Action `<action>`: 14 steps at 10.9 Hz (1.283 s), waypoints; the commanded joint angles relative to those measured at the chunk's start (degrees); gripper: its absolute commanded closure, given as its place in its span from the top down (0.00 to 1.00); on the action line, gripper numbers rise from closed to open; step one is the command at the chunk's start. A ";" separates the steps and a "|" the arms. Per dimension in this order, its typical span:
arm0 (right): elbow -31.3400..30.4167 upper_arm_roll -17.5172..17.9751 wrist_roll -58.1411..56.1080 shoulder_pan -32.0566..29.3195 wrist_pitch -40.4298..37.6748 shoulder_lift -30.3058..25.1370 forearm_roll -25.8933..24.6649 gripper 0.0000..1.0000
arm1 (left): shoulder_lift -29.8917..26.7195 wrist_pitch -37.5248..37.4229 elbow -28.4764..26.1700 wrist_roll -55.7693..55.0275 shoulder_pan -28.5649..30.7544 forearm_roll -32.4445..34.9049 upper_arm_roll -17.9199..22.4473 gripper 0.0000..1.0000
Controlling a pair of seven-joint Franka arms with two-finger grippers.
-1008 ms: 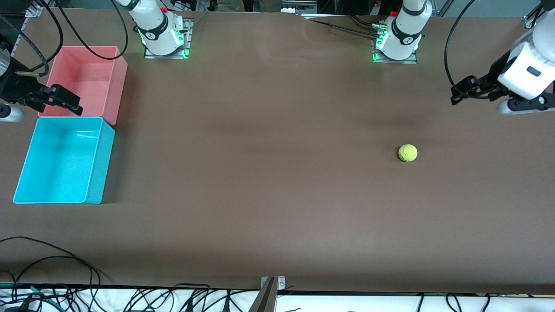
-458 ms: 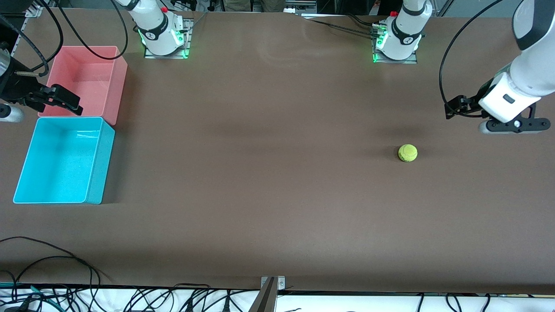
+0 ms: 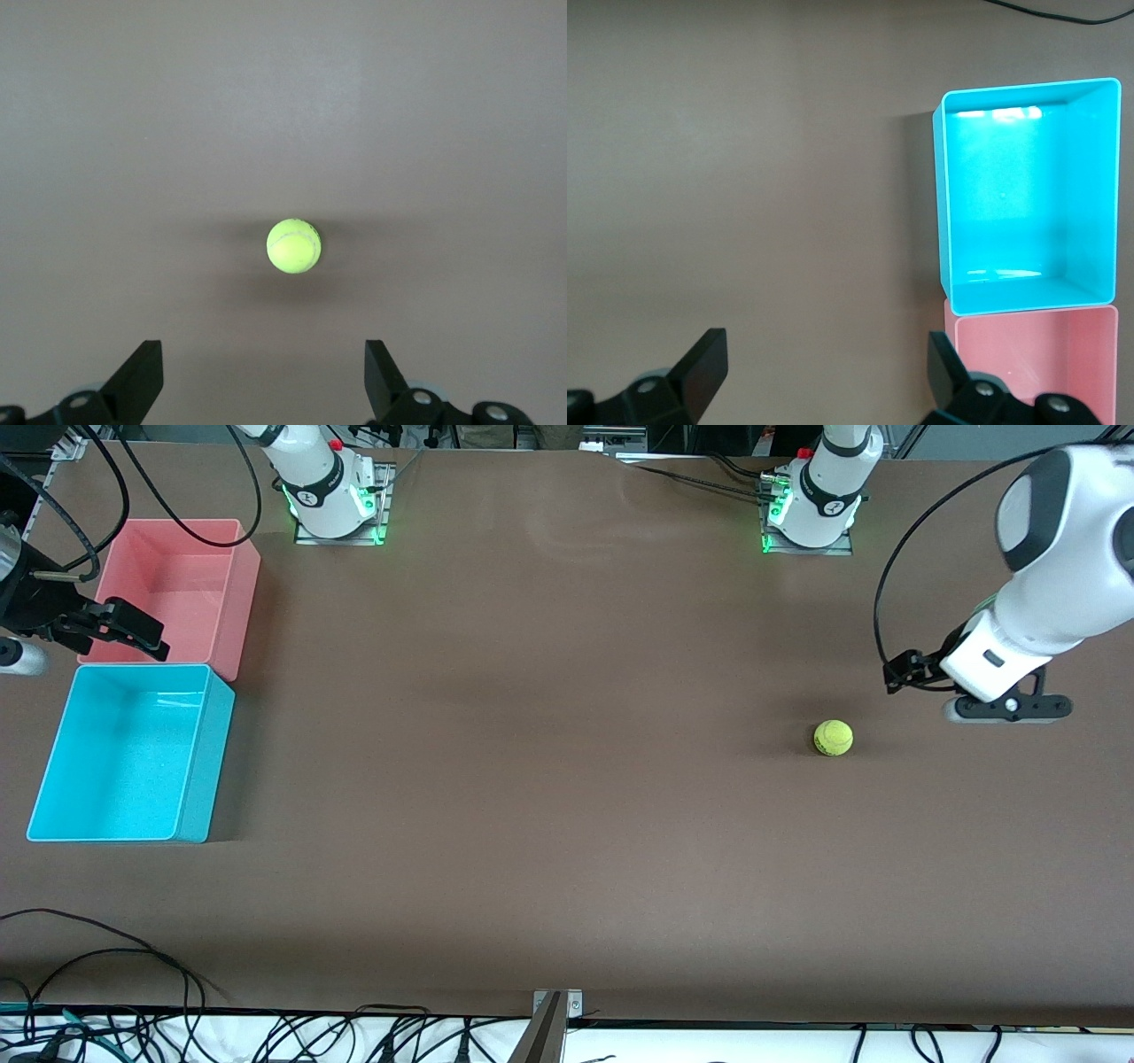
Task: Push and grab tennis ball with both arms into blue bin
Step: 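Move the left gripper down over the tennis ball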
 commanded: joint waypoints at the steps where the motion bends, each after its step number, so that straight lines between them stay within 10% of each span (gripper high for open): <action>1: -1.18 0.08 -0.27 -0.15 0.55 -1.17 0.05 1.00 | -1.19 10.55 -9.98 1.59 0.45 1.52 0.36 1.00; 6: -1.18 0.08 -0.35 -0.15 0.72 -1.08 0.05 1.00 | -0.76 20.87 -20.47 1.06 0.63 -0.23 0.36 0.98; 10: -1.18 0.08 -0.26 -0.15 0.72 -1.08 0.05 1.00 | -0.14 22.81 -24.25 12.22 0.54 -0.94 0.28 0.00; 14: -1.18 0.08 -0.26 -0.15 0.72 -1.09 0.05 1.00 | 0.65 23.33 -24.78 43.44 1.15 -1.03 0.36 0.00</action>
